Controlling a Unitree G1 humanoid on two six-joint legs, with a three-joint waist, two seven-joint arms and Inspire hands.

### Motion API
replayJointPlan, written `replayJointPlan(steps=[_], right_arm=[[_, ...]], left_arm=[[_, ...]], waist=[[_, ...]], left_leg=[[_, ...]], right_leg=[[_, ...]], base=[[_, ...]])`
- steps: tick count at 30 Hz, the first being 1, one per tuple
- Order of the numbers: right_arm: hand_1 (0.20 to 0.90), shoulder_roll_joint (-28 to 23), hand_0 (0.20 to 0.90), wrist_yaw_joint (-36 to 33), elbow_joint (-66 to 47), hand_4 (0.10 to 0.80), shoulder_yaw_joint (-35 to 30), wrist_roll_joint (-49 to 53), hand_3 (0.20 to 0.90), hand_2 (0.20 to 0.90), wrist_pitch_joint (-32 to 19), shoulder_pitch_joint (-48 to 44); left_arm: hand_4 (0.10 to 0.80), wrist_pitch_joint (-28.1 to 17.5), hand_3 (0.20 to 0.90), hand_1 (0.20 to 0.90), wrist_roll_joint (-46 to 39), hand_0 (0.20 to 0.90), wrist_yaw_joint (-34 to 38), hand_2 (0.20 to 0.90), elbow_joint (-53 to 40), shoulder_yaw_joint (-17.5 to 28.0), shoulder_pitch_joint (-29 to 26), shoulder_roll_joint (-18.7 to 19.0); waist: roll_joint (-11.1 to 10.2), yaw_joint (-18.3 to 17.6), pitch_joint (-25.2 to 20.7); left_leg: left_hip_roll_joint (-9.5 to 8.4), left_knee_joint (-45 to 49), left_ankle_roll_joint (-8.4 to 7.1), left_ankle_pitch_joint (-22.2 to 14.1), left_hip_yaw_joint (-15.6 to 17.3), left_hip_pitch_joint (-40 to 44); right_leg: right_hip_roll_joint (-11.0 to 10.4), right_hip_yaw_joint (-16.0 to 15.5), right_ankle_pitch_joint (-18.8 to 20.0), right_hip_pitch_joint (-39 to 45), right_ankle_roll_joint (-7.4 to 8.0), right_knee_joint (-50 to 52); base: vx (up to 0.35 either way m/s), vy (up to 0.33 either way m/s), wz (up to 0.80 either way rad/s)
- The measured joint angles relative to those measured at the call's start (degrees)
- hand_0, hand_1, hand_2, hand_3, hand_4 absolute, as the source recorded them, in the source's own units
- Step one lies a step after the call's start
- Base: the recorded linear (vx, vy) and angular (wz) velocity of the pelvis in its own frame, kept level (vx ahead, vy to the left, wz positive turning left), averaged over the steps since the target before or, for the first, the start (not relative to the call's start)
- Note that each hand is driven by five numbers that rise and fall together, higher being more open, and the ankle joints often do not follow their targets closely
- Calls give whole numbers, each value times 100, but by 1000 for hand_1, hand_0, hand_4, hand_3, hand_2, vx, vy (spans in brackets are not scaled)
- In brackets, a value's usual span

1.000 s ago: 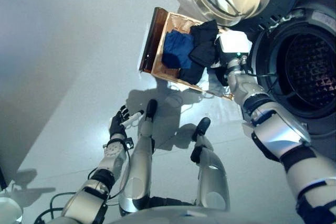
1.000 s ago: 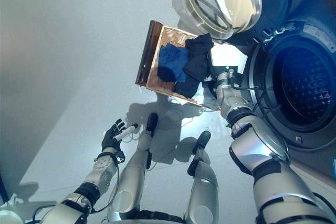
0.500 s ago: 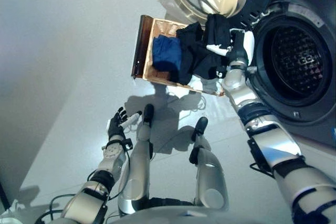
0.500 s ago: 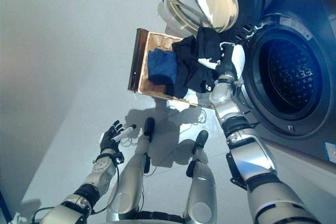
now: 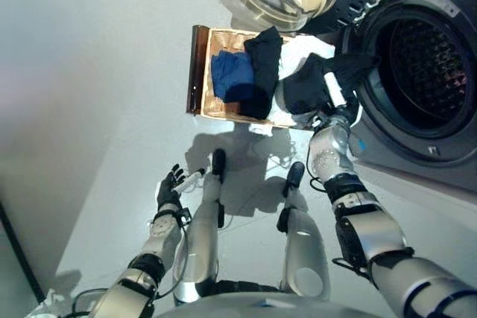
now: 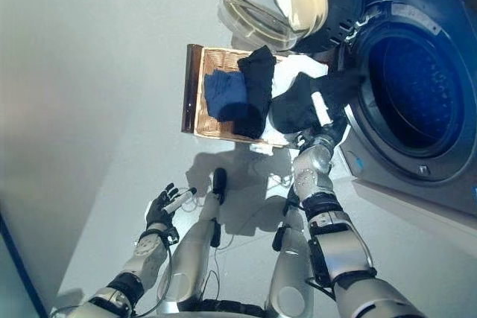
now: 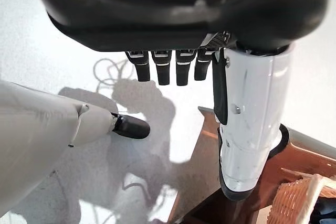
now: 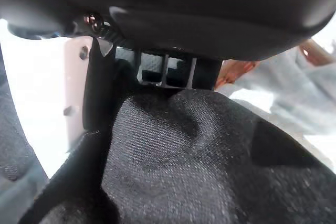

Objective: Pick up the clothes and place them into the washing machine

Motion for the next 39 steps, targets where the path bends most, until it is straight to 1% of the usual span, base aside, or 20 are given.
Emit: replayJointPlan(steps=[3, 7, 9, 13, 16, 18, 22, 25, 26, 35, 39], right_arm=[[200, -5, 200, 83, -1, 300, -183, 480, 200, 200, -181, -63], [200, -11, 200, 109, 0, 300, -326, 1048, 200, 200, -273, -91], [200, -55, 200, 182, 11, 300, -535, 1323, 200, 200, -359, -141], [200, -149, 200, 230, 104, 300, -701, 1664, 200, 200, -501, -323], [200, -363, 200, 245, 286, 300, -920, 1940, 200, 200, -598, -608], [200, -538, 200, 246, 417, 300, -943, 2078, 200, 200, -603, -751], [200, -834, 200, 293, 673, 300, -1141, 2229, 200, 200, -679, -1097], [200, -1107, 200, 330, 724, 300, -1221, 2362, 200, 200, -724, -1183], [200, -1271, 200, 339, 908, 300, -1263, 2403, 200, 200, -713, -1285], [200, -2048, 200, 348, 1456, 300, -1269, 2595, 200, 200, -676, -1905], [200, -2225, 200, 351, 1604, 300, -1243, 2594, 200, 200, -552, -2010]], left_arm=[[800, -7, 900, 900, -37, 900, -3, 900, -6, -14, -1, -13], [800, -7, 900, 900, -130, 900, -18, 900, -14, -22, 0, -60], [800, -7, 900, 900, -157, 900, -102, 900, -19, -39, -7, -151], [800, -7, 900, 900, -165, 900, -118, 900, -1, -147, 1, -154], [800, -1, 900, 900, -164, 900, -129, 900, 43, -200, 1, -163], [800, 3, 900, 900, -168, 900, -127, 900, 67, -204, 4, -162], [800, 4, 900, 900, -217, 900, -129, 900, 79, -200, 6, -162], [800, 4, 900, 900, -244, 900, -154, 900, 160, -198, 6, -164], [800, 3, 900, 900, -246, 900, -193, 900, 182, -197, 7, -153], [800, -1, 900, 900, -250, 900, -264, 900, 264, -201, 12, -155], [800, -4, 900, 900, -255, 900, -333, 900, 263, -201, 13, -153]], waist=[[79, -35, 6], [114, -87, 5], [206, -92, -1], [214, -116, -6], [218, -117, -8], [231, -125, -16], [239, -127, -22], [291, -144, -56], [315, -132, -73], [391, -117, -124], [427, -111, -148]], left_leg=[[-12, 0, 14, 9, 38, -91], [-21, 1, 27, 15, 89, -136], [-25, 0, 29, 15, 98, -146], [-23, 0, 28, 12, 116, -140], [-39, -1, 31, 9, 135, -149], [-60, -1, 31, 8, 137, -147], [-141, -1, 39, -22, 160, -158], [-201, -1, 59, -34, 161, -158], [-213, -1, 71, -42, 173, -159], [-220, 0, 112, -48, 208, -210], [-220, 0, 113, -47, 209, -239]], right_leg=[[-7, 17, 45, -94, -5, -36], [-19, 71, 50, -169, 1, -50], [-21, 87, 50, -189, 2, -52], [-18, 142, 55, -224, 10, -45], [-30, 216, 62, -287, 27, -22], [-49, 245, 68, -299, 44, -21], [-121, 367, 111, -381, 110, -23], [-177, 390, 131, -385, 120, -29], [-189, 392, 134, -385, 120, -33], [-190, 469, 143, -488, 115, -28], [-188, 478, 148, -524, 124, -28]], base=[[0, 0, 0], [7, -11, -6], [13, -13, -5], [13, -8, -7], [9, -11, -8], [8, 3, -6], [12, 3, -9], [0, 0, 0], [0, 0, 0], [3, -3, -3], [1, 1, -1]])
